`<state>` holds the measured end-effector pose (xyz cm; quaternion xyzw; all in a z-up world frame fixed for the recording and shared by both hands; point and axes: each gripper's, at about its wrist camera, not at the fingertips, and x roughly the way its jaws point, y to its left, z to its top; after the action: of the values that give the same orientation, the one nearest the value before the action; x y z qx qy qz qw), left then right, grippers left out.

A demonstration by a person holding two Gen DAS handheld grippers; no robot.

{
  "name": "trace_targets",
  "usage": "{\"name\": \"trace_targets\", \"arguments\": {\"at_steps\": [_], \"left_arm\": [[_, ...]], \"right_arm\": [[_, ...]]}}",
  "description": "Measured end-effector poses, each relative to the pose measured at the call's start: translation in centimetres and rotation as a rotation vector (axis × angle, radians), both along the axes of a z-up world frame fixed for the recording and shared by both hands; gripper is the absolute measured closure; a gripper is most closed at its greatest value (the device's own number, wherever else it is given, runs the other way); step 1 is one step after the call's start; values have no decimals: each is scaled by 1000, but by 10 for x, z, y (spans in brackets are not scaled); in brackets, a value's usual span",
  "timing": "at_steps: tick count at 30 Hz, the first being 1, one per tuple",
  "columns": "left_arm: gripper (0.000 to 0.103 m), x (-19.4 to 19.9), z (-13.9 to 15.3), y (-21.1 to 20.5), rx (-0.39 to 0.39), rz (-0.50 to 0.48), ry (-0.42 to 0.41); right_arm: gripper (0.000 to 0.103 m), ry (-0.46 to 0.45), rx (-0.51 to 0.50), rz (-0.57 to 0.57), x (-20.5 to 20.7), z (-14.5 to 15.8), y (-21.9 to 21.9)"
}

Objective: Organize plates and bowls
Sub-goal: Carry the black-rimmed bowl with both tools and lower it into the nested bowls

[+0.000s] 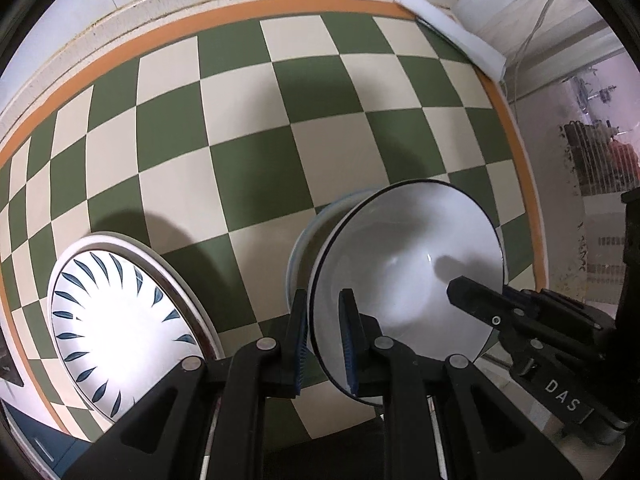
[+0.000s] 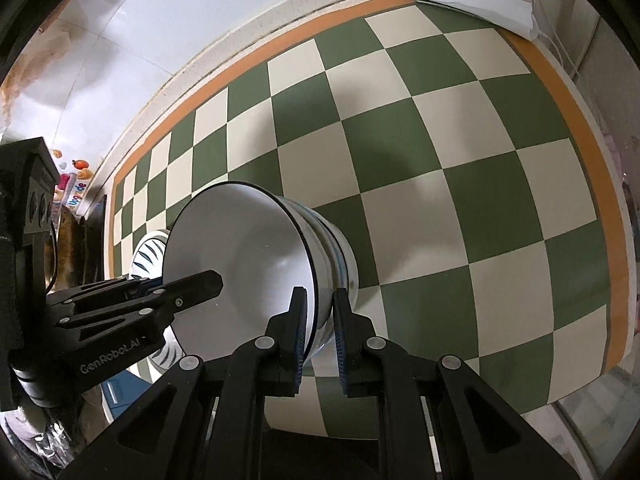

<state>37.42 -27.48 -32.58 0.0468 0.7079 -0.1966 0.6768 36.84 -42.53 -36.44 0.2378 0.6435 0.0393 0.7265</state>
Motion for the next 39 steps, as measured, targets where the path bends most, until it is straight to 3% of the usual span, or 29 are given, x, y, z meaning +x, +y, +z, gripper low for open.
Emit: {"name": "trace_targets", "arguments": {"at_steps": [26, 34, 37, 39], "left_arm": [[89, -3, 5, 2, 44, -4, -51], [89, -12, 23, 4, 42, -19, -102], [89, -18, 35, 4, 49, -33, -131], [85, -22, 47, 5, 35, -34, -157]], "right_arm": [[88, 15, -58, 19, 2, 4, 6], [88, -6, -94, 26, -5, 19, 8], [79, -20, -107, 23, -11, 27, 7], [62, -32, -112, 17, -14, 33, 5]]}}
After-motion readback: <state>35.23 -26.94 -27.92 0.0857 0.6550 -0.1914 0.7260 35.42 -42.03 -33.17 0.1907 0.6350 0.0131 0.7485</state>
